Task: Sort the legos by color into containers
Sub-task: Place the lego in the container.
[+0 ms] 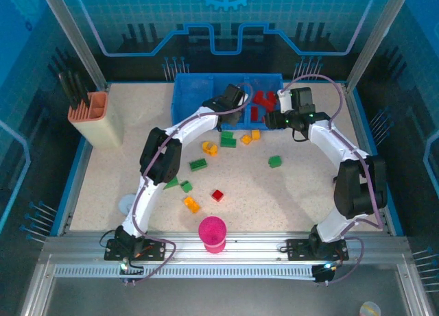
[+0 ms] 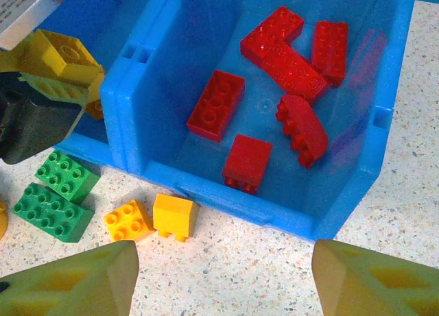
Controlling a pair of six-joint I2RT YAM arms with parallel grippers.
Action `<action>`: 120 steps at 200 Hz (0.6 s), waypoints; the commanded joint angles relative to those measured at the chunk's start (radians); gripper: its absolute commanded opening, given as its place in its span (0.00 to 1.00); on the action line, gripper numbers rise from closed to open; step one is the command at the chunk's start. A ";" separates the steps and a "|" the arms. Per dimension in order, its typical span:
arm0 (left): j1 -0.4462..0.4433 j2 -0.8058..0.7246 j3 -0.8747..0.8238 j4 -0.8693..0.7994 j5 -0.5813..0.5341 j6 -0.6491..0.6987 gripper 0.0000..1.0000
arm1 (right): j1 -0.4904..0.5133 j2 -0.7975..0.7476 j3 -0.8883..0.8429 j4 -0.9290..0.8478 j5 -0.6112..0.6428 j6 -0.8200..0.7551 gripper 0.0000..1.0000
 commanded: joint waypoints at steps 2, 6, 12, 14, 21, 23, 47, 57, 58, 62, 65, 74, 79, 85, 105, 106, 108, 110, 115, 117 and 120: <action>0.004 -0.019 0.035 0.025 -0.011 0.018 0.50 | -0.014 -0.015 -0.010 0.019 -0.016 0.012 0.69; 0.003 -0.022 0.036 0.023 -0.008 0.018 0.52 | -0.015 -0.013 -0.009 0.019 -0.017 0.011 0.69; 0.003 -0.027 0.036 0.020 -0.002 0.021 0.56 | -0.013 -0.011 -0.009 0.019 -0.020 0.014 0.69; 0.003 -0.030 0.035 0.018 0.000 0.021 0.57 | -0.013 -0.012 -0.009 0.019 -0.019 0.013 0.69; 0.002 -0.040 0.034 0.015 0.009 0.025 0.60 | -0.013 -0.011 -0.009 0.019 -0.019 0.015 0.70; 0.002 -0.043 0.033 0.013 0.012 0.025 0.60 | -0.014 -0.011 -0.007 0.019 -0.020 0.014 0.70; -0.011 -0.096 0.020 0.002 0.022 0.056 0.62 | -0.015 -0.029 -0.006 0.010 -0.020 0.016 0.70; -0.022 -0.122 0.015 -0.005 0.044 0.080 0.62 | -0.013 -0.044 -0.010 0.004 -0.015 0.012 0.70; -0.023 -0.125 0.015 -0.008 0.048 0.083 0.62 | -0.014 -0.045 -0.010 0.004 -0.015 0.011 0.70; -0.029 -0.134 0.015 -0.016 0.066 0.094 0.62 | -0.015 -0.054 -0.011 0.003 -0.012 0.009 0.71; -0.033 -0.140 0.014 -0.023 0.081 0.102 0.62 | -0.016 -0.059 -0.012 0.001 -0.009 0.009 0.71; -0.052 -0.156 0.016 -0.044 0.118 0.124 0.62 | -0.018 -0.078 -0.014 -0.004 -0.001 0.008 0.71; -0.065 -0.166 0.016 -0.059 0.139 0.141 0.62 | -0.020 -0.090 -0.015 -0.007 0.002 0.009 0.72; -0.079 -0.175 0.018 -0.082 0.181 0.157 0.62 | -0.024 -0.106 -0.013 -0.018 -0.003 0.012 0.74; -0.112 -0.187 0.026 -0.172 0.349 0.187 0.61 | -0.055 -0.150 -0.002 -0.053 -0.019 0.048 0.77; -0.113 -0.188 0.027 -0.178 0.360 0.188 0.61 | -0.057 -0.152 -0.002 -0.053 -0.017 0.053 0.78; -0.115 -0.188 0.028 -0.187 0.382 0.191 0.60 | -0.060 -0.157 -0.002 -0.054 -0.013 0.061 0.78; -0.116 -0.188 0.030 -0.195 0.402 0.193 0.60 | -0.065 -0.163 -0.004 -0.055 -0.013 0.066 0.78; -0.118 -0.188 0.029 -0.207 0.440 0.189 0.60 | -0.079 -0.175 -0.006 -0.054 -0.027 0.079 0.78; -0.118 -0.188 0.028 -0.210 0.451 0.185 0.59 | -0.085 -0.180 -0.008 -0.054 -0.033 0.084 0.78; -0.122 -0.188 0.026 -0.213 0.467 0.179 0.59 | -0.093 -0.187 -0.011 -0.052 -0.042 0.091 0.78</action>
